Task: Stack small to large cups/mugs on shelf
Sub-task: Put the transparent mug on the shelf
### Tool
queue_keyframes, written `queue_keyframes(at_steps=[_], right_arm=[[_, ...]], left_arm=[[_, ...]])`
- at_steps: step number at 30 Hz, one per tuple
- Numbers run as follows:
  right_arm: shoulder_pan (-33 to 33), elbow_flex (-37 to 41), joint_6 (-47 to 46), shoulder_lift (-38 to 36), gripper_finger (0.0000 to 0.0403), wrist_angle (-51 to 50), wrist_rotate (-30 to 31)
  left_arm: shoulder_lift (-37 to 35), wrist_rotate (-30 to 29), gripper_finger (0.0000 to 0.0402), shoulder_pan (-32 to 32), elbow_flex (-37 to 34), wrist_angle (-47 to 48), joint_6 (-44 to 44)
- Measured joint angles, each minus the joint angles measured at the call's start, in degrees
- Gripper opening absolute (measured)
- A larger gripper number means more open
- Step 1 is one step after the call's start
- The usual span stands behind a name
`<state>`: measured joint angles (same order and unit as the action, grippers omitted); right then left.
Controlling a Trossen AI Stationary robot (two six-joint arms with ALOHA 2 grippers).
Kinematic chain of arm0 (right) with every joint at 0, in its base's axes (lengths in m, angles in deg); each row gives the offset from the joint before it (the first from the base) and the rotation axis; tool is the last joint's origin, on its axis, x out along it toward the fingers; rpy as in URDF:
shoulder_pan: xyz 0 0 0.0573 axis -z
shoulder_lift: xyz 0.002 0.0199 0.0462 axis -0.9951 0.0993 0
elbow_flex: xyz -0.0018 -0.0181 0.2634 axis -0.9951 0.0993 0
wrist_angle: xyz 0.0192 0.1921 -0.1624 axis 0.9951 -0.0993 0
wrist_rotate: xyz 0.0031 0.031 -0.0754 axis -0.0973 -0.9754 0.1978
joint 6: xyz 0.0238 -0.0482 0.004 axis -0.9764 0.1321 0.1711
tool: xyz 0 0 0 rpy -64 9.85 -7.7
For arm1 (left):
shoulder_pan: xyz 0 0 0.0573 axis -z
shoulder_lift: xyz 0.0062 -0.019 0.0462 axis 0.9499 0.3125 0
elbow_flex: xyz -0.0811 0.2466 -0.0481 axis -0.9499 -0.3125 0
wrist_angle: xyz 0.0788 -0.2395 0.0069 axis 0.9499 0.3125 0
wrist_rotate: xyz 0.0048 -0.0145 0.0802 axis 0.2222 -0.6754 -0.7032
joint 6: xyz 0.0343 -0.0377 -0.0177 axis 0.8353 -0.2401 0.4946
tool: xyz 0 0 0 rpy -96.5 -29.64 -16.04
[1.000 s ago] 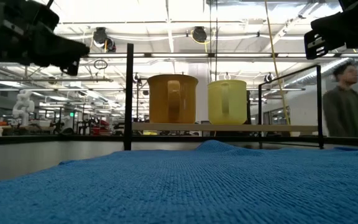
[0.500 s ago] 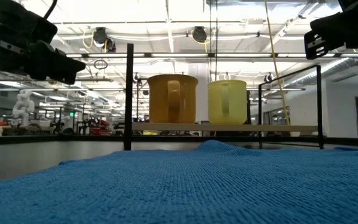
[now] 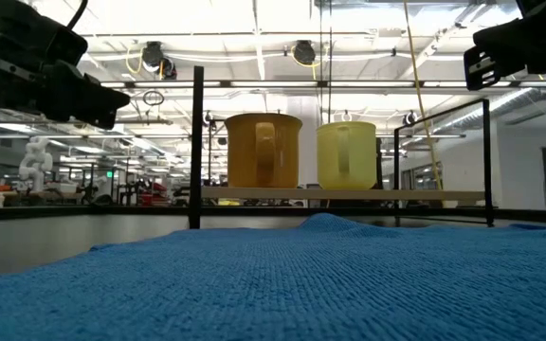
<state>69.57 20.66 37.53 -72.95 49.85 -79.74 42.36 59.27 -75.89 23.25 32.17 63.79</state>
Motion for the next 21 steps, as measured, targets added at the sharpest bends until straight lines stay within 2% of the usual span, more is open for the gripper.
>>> queue_keyframes(at_steps=[5,13,21], right_arm=[[0.0,0.0,0.3,0.0,0.0000,0.0,0.0],[0.0,0.0,0.5,0.0,0.0000,0.0,0.0],[0.0,0.0,0.5,0.0,0.0000,0.0,0.0]], left_arm=[[0.0,2.1,0.0002,0.2,0.0,-0.3,-0.4],[0.0,19.4,0.0001,3.7,0.1,-2.4,7.0],[0.0,20.3,0.0001,5.0,0.1,-2.2,7.7]])
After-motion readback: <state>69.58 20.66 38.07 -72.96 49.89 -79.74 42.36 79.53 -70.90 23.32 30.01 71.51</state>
